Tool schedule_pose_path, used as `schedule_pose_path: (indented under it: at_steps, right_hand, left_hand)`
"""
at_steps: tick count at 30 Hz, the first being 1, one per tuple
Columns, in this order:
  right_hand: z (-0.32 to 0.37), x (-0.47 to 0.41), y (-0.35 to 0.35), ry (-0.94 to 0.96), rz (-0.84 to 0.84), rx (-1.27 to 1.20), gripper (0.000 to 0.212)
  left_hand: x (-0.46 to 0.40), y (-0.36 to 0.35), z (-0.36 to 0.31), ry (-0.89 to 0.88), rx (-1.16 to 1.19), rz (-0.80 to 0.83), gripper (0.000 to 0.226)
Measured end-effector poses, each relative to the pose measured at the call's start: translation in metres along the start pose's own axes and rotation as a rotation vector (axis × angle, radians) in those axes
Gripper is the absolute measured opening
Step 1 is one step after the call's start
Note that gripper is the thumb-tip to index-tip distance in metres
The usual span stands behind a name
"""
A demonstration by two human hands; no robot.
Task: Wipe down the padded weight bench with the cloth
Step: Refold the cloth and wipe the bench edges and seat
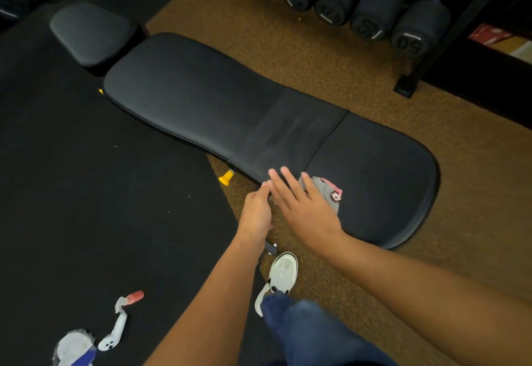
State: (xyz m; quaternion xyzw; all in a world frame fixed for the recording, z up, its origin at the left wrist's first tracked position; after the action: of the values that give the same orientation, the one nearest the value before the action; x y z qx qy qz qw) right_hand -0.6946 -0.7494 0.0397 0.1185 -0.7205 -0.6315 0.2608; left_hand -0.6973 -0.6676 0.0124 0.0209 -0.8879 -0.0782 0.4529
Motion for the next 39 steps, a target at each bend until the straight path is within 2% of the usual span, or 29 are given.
schedule_pose_path:
  at_steps: [3, 8, 11, 16, 21, 24, 30, 34, 37, 39]
  right_hand:
    - [-0.002, 0.003, 0.001, -0.032, -0.024, 0.013, 0.064]
    - [-0.025, 0.070, -0.005, 0.047, -0.098, -0.021, 0.065]
    - [-0.041, 0.092, -0.013, -0.007, -0.119, -0.087, 0.078]
    - [-0.031, 0.074, -0.007, -0.093, -0.181, -0.054, 0.065]
    - [-0.055, 0.113, -0.016, 0.086, -0.219, -0.093, 0.061]
    - [-0.076, 0.132, -0.012, 0.188, -0.348, -0.088, 0.059]
    - [-0.070, 0.144, -0.004, -0.066, -0.725, -0.279, 0.048]
    - [-0.080, 0.156, -0.006, 0.005, -0.856, -0.365, 0.040]
    - [-0.127, 0.166, -0.007, -0.151, -0.949, -0.402, 0.034]
    - [-0.139, 0.167, -0.007, -0.245, -0.935, -0.363, 0.034]
  left_hand:
    - [0.006, -0.002, 0.006, -0.028, 0.051, -0.029, 0.039]
    - [0.022, -0.011, 0.022, -0.012, 0.100, -0.074, 0.052]
    - [0.037, -0.020, 0.026, -0.022, 0.138, -0.067, 0.052]
    - [0.051, -0.039, 0.030, -0.051, 0.128, -0.085, 0.051]
    - [0.055, -0.063, 0.027, -0.048, 0.146, -0.064, 0.048]
    - [0.062, -0.079, 0.022, -0.063, 0.153, -0.062, 0.043]
    - [0.054, -0.088, 0.028, -0.031, 0.185, -0.095, 0.051]
    - [0.048, -0.088, 0.030, -0.004, 0.178, -0.106, 0.051]
    - [0.043, -0.085, 0.033, 0.000, 0.176, -0.101, 0.037]
    - [0.042, -0.085, 0.034, 0.007, 0.179, -0.106, 0.031]
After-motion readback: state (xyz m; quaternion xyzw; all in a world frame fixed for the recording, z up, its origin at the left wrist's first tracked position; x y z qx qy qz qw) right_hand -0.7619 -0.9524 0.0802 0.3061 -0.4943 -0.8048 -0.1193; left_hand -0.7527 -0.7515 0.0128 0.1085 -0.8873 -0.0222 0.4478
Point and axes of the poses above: each hand's wrist, its own x-axis away from the middle knuckle, its own y-axis out of the back of the hand, z = x × y, the point moved 9 cm from there along -x, towards the middle knuckle, and after that the axes turned 7 degrees about -x, right-handed, at the moved point
